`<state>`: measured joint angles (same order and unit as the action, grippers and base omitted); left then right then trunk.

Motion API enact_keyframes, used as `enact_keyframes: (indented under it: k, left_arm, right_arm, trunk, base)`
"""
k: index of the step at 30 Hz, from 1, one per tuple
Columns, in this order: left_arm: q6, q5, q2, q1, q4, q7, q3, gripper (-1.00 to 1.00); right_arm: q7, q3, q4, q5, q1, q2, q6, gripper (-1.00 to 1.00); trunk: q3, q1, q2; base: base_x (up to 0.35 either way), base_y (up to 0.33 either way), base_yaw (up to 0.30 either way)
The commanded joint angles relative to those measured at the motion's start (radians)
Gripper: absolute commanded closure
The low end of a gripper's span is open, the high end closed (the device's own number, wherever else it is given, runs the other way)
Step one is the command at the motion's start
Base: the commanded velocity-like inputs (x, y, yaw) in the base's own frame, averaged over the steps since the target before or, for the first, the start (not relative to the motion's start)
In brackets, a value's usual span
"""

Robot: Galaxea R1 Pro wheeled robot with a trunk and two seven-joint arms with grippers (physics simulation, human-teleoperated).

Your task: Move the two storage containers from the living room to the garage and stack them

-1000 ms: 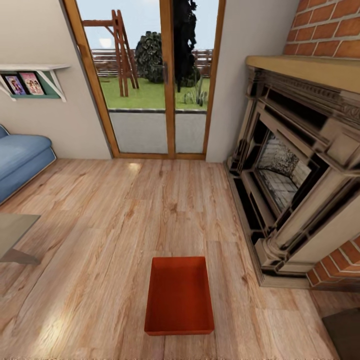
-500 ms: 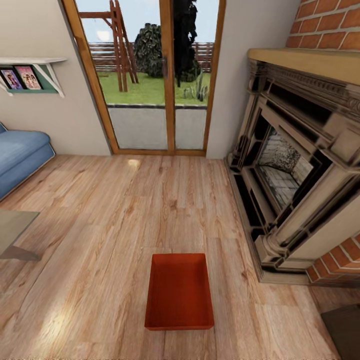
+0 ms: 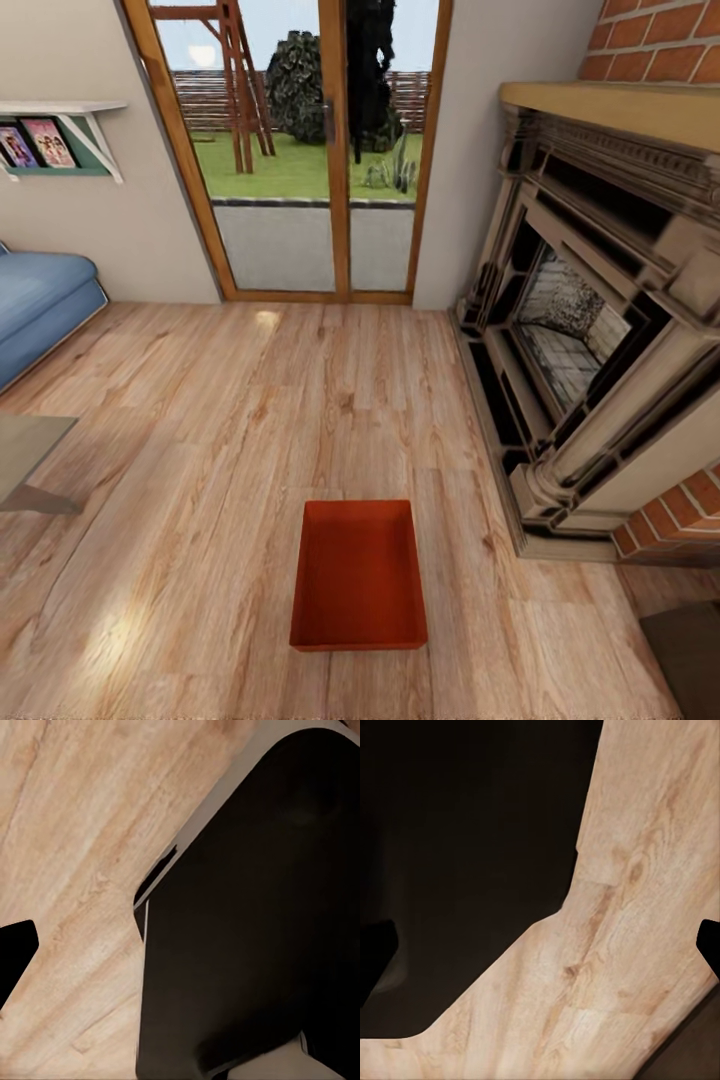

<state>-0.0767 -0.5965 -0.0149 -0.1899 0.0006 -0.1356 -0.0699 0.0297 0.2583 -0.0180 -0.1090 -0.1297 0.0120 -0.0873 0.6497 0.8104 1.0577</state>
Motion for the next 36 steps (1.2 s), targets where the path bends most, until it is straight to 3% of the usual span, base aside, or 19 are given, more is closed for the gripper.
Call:
enact_keyframes:
  k: [1,7,12,16,36]
  left_arm:
    - [-0.002,0.003,0.0,0.0,0.0,-0.001,-0.007,-1.0]
    - [0.009,0.008,-0.001,0.0,0.0,0.026,-0.003,-1.0]
    - [0.098,0.034,-0.021,0.0,-0.001,0.169,0.002,-1.0]
    - [0.131,0.057,-0.031,0.0,-0.001,0.21,0.002,-1.0]
    - [0.131,0.061,-0.028,0.0,-0.001,0.217,0.002,-1.0]
  right_arm:
    - [0.001,0.009,-0.002,-0.01,-0.001,0.0,-0.005,-1.0]
    - [0.001,0.013,-0.002,-0.009,-0.001,-0.001,-0.005,-1.0]
    - [0.0,0.016,-0.002,-0.008,-0.001,-0.002,-0.005,-1.0]
    - [0.0,0.016,-0.002,-0.007,-0.001,-0.003,-0.005,-1.0]
    - [0.001,0.022,-0.002,-0.006,-0.001,-0.006,-0.005,-1.0]
  trunk:
    - [0.002,0.0,0.0]
    - [0.012,0.0,0.0]
    - [0.02,0.0,0.0]
    - [0.027,0.0,0.0]
    - [0.06,0.0,0.0]
  base:
    - [0.0,0.0,0.0]
    - [0.0,0.0,0.0]
    - [0.0,0.0,0.0]
    - [0.0,0.0,0.0]
    - [0.0,0.0,0.0]
